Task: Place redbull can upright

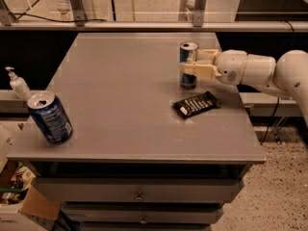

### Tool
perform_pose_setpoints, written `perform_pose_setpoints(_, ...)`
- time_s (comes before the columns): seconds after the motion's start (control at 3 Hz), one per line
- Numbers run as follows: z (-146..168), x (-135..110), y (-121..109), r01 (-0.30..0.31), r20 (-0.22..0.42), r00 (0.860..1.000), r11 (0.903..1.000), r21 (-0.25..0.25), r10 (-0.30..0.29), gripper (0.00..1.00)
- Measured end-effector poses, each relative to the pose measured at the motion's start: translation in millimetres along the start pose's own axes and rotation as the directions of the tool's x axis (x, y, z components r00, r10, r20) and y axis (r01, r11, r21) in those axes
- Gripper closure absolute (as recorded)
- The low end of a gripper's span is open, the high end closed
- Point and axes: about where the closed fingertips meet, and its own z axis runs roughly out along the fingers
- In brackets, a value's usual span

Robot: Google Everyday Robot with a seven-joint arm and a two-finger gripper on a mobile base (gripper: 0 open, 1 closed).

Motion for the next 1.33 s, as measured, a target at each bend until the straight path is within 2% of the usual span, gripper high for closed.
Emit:
perform_pose_setpoints(0.33,-9,3,-1,0.005,0.011,1.0,0.9999,-0.01,-0.005,0.0)
perform_pose_setpoints(1.0,-29,10,-4,0.015,0.035,0.999,0.9993,-0.036,-0.013,0.0)
perform_pose_setpoints(1.33,-65,31,-10,0.051,0.056,0.997,0.9949,-0.087,-0.046,0.0)
